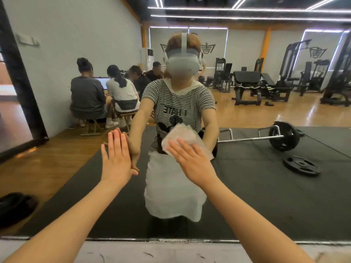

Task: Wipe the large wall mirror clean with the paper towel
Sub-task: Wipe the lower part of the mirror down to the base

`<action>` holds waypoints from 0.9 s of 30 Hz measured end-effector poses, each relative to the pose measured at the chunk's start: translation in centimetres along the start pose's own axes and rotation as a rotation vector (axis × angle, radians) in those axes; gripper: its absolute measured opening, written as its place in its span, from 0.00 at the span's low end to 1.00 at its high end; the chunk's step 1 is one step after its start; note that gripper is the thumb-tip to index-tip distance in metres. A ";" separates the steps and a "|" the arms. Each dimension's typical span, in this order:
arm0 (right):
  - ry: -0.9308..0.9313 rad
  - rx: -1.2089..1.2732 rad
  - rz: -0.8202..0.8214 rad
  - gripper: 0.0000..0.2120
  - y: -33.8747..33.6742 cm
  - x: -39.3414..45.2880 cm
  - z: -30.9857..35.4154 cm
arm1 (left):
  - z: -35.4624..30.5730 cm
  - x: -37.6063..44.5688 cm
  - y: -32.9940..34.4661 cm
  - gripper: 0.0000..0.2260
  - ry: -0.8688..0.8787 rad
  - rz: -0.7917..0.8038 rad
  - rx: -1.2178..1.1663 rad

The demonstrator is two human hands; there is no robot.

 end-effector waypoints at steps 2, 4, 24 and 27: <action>0.091 0.015 -0.041 0.28 -0.3 -1.7 -2.3 | 0.1 0.0 0.1 0.74 -0.012 0.019 0.013; 0.196 0.010 -0.063 0.29 -0.7 -3.7 -4.7 | 0.1 0.0 0.2 0.73 -0.028 0.040 0.034; 0.209 0.219 0.003 0.29 -1.7 4.1 3.5 | -0.3 -0.1 0.3 0.74 -0.013 -0.011 -0.008; 0.161 0.107 -0.001 0.30 -2.0 1.6 -0.6 | 0.1 -0.1 0.1 0.73 -0.012 -0.022 0.013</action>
Point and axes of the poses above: each hand's wrist, its own x-axis towards the middle knuckle, its own y-axis out of the palm, z = x × y, the point moved 6 cm from there along x, towards the middle knuckle, and after that the axes turned 3 degrees about z, right-handed, at the moved point
